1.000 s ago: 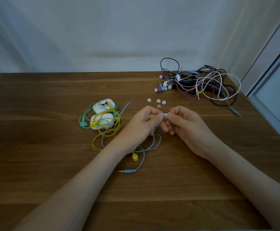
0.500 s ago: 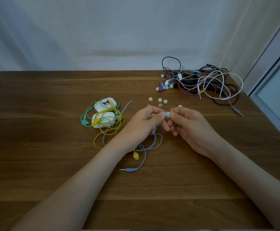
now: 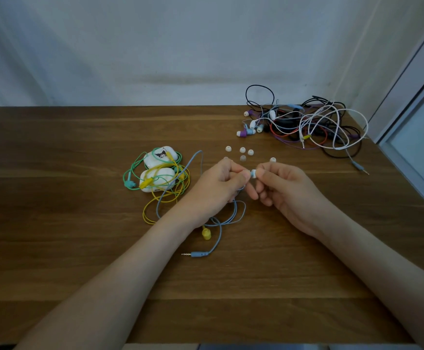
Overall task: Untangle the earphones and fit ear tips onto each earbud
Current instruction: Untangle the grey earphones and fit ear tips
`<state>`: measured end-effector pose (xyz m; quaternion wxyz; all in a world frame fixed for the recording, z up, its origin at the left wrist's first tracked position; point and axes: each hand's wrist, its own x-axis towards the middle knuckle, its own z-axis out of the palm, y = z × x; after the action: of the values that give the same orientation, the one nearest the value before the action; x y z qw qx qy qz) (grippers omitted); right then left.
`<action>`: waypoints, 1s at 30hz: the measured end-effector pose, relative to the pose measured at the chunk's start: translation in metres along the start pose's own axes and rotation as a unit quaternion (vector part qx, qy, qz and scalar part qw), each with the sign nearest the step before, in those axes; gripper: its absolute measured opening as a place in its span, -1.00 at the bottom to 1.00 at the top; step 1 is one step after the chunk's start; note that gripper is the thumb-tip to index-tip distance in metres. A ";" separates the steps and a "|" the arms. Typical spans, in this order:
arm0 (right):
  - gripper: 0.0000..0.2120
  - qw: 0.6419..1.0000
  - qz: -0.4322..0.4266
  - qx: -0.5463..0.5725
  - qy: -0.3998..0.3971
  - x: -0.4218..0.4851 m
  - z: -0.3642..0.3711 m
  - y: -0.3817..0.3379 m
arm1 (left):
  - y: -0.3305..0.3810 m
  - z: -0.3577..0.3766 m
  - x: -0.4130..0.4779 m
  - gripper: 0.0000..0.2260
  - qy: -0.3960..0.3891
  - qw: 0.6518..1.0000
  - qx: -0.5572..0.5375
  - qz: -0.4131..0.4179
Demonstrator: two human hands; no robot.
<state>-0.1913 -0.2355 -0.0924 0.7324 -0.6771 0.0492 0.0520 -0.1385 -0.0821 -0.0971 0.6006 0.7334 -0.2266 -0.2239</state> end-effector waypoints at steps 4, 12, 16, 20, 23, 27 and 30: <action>-0.85 1.000 -0.012 -0.012 0.020 0.001 0.001 0.004 | -0.001 0.001 -0.002 -0.94 0.009 0.999 0.038 0.004; -0.91 0.995 -0.045 -0.078 0.042 0.001 0.003 0.009 | -0.003 0.005 -0.007 -0.96 0.045 0.987 0.141 0.060; -0.91 0.992 -0.062 -0.090 0.057 -0.002 0.006 0.010 | -0.005 0.004 -0.006 -0.95 0.057 0.975 0.192 0.091; -0.91 0.988 -0.076 -0.097 0.088 -0.004 0.008 0.010 | -0.007 0.005 -0.006 -0.96 0.052 0.967 0.223 0.114; -0.92 0.987 -0.096 -0.097 0.087 -0.005 0.009 0.010 | -0.007 0.005 -0.004 -0.97 0.044 0.983 0.145 0.100; -0.92 0.984 -0.121 -0.094 0.086 -0.004 0.008 0.009 | -0.005 0.005 -0.003 -0.93 0.024 0.995 0.049 0.079; -0.91 0.984 -0.120 -0.102 0.082 -0.004 0.007 0.009 | -0.003 0.005 -0.003 -0.92 0.039 0.997 0.032 0.065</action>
<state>-0.1964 -0.2278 -0.0998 0.6537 -0.7514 0.0218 -0.0867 -0.1438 -0.0835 -0.1008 0.5986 0.7439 -0.2574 -0.1481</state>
